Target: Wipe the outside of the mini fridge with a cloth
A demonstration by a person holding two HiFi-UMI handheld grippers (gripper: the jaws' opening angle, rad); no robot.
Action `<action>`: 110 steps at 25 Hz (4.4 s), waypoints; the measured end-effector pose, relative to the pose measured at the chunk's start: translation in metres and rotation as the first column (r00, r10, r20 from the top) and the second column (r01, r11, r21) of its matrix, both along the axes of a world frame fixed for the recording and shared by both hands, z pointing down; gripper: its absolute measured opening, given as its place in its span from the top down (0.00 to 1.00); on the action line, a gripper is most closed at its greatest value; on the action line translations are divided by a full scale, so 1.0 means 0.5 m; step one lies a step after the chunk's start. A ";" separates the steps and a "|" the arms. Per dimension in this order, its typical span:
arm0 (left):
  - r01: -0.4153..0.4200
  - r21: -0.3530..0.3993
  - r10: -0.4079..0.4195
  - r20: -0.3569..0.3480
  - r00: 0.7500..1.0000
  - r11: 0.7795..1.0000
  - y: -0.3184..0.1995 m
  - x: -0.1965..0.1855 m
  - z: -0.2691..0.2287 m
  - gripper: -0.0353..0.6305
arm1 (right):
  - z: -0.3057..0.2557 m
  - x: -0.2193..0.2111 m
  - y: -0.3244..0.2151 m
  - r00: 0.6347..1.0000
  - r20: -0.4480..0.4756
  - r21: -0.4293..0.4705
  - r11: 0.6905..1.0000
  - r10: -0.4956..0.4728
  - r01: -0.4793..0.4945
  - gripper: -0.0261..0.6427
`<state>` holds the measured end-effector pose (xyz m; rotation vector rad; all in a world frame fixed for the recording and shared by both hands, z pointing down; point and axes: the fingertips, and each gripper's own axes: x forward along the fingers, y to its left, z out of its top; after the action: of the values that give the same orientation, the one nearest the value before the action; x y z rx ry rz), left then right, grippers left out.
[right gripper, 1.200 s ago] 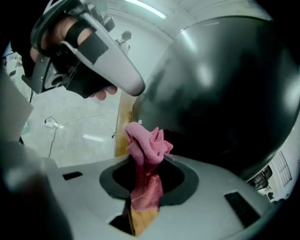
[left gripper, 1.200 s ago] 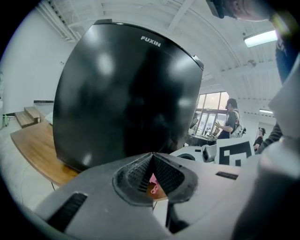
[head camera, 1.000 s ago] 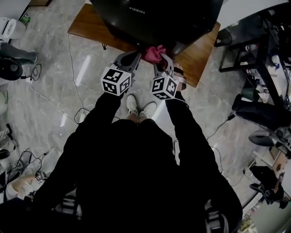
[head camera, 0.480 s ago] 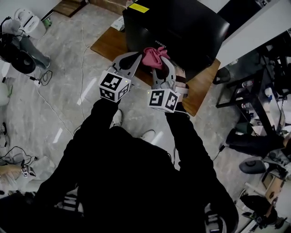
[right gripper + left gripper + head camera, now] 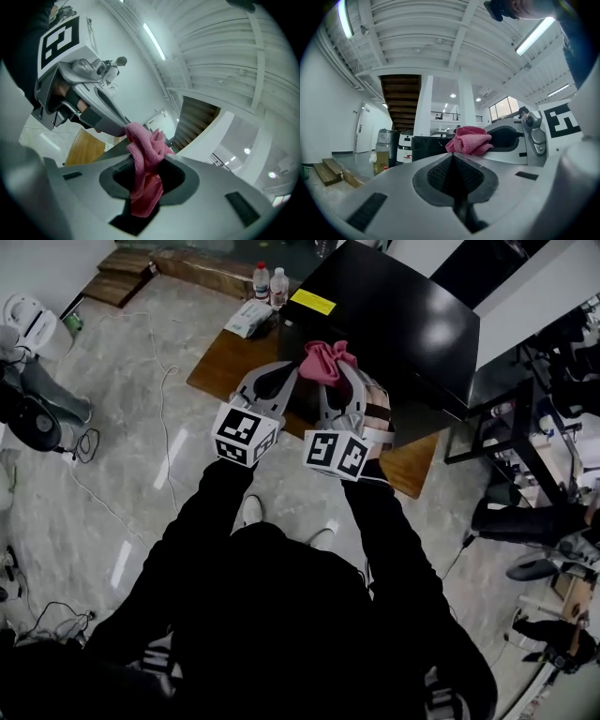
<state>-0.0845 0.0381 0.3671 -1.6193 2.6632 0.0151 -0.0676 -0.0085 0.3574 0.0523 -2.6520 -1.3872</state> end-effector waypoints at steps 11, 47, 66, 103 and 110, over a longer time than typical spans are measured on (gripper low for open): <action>-0.179 0.022 0.179 -0.037 0.983 0.984 -0.002 -0.095 0.063 0.94 | 0.073 -0.074 0.010 0.992 0.034 0.074 0.990 0.120 -0.123 0.80; -0.279 -0.311 0.126 -0.434 0.892 0.909 -0.027 -0.113 0.770 0.94 | 0.827 -0.110 0.010 0.887 -0.452 0.023 0.995 0.093 -0.093 0.81; -0.272 -0.221 0.199 -0.304 0.932 0.937 0.038 -0.084 0.512 0.94 | 0.625 -0.062 0.040 0.916 -0.397 -0.097 0.989 0.064 -0.111 0.80; -0.376 -0.020 0.376 0.024 0.926 0.926 -0.522 -0.019 -0.447 0.94 | -0.294 -0.041 -0.674 0.975 -0.204 -0.480 0.858 0.092 -0.181 0.80; -0.332 -0.116 0.327 -0.063 0.943 0.936 -0.679 -0.063 -0.370 0.94 | -0.218 -0.145 -0.842 0.940 -0.338 -0.490 0.845 0.040 -0.212 0.80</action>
<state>-0.1158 -0.3013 0.1819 -2.1103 2.4296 -0.1150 -0.1403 -0.4293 0.2484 -0.0505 -2.5876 -0.5375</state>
